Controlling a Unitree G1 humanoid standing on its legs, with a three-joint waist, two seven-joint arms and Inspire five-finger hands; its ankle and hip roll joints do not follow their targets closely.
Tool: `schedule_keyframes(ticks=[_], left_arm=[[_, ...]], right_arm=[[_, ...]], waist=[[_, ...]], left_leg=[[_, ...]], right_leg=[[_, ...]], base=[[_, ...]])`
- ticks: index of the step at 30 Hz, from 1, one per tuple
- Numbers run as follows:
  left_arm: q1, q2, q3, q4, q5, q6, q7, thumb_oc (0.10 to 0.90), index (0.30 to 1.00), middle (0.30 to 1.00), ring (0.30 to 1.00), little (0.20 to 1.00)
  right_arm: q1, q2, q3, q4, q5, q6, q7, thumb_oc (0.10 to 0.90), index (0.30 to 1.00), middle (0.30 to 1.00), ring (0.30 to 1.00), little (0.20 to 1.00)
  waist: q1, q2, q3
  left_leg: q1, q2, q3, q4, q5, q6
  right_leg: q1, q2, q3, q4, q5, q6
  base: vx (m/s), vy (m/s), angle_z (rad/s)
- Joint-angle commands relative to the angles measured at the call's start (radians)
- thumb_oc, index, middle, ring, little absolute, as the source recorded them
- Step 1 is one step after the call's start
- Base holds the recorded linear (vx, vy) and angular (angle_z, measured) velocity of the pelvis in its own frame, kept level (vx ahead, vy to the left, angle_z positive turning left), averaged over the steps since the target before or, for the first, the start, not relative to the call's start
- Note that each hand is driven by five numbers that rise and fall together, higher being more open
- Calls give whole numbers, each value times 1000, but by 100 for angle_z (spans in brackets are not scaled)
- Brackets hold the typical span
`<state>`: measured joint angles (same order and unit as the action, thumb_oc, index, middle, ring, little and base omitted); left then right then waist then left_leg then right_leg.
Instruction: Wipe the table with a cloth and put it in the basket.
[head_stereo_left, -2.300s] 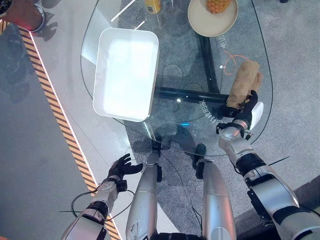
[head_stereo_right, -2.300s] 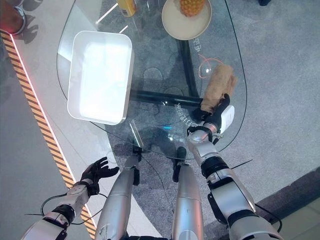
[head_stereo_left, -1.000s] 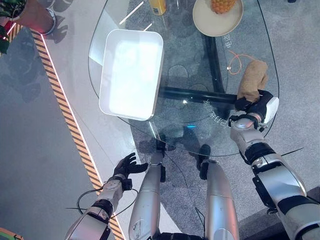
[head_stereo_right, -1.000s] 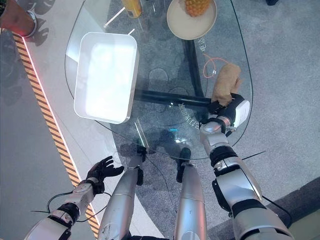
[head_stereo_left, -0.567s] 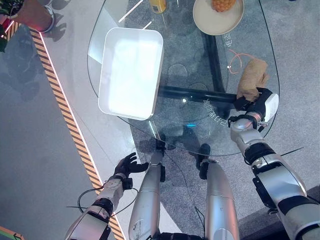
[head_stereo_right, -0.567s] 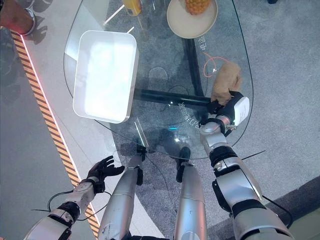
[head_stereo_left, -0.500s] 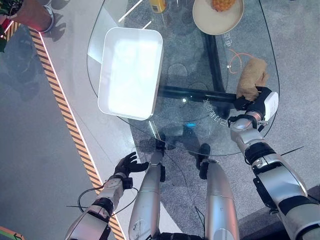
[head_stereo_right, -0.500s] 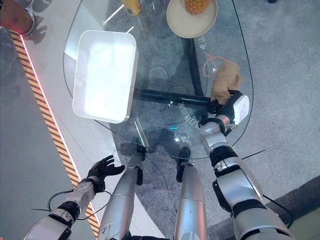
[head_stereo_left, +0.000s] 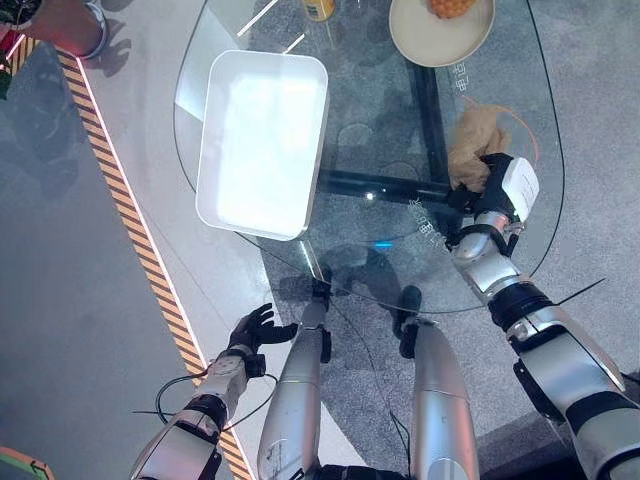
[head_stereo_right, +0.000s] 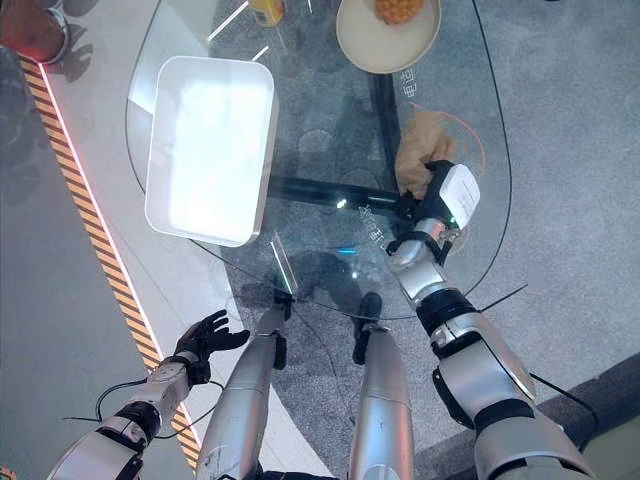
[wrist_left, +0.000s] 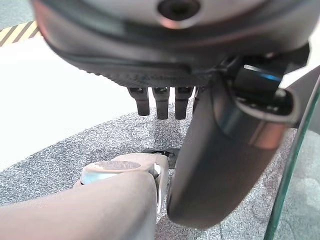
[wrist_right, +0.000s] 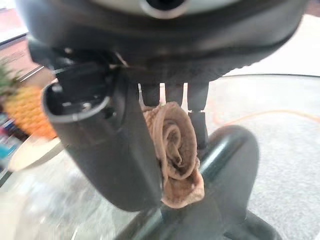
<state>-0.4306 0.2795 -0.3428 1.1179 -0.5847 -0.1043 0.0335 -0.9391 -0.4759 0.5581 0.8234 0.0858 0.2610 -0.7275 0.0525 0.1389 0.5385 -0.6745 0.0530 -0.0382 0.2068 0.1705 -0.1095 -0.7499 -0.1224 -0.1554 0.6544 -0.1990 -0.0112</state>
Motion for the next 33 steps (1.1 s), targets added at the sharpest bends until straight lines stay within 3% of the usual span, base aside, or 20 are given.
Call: schedule_keyframes(ticks=[1,16,33], left_arm=[[25,-3,-10,-3,-12,-14,22,800,900,900,900,900],[37,-15,-6,-21,-2,-17,21,800,900,900,900,900],[32,-14,0,-19,6,-11,23,800,900,900,900,900]], right_arm=[[-97,31,103,-145,-100,-46,94,100,300,300,300,200],[-48,68,206,-230,-193,-81,309,100,300,300,300,200],[1,86,283,-317,-257,-116,464,100,300,300,300,200]], waist=[[16,-3,-18],[13,10,-18],[8,3,-18]], left_leg=[[20,-93,89,108,-141,71],[28,-98,92,99,-132,61],[29,-96,95,93,-122,55]], right_leg=[[29,25,0,-211,134,39],[30,12,-3,-213,130,36],[26,9,-6,-214,131,35]], base=[[0,0,0],[0,0,0],[0,0,0]])
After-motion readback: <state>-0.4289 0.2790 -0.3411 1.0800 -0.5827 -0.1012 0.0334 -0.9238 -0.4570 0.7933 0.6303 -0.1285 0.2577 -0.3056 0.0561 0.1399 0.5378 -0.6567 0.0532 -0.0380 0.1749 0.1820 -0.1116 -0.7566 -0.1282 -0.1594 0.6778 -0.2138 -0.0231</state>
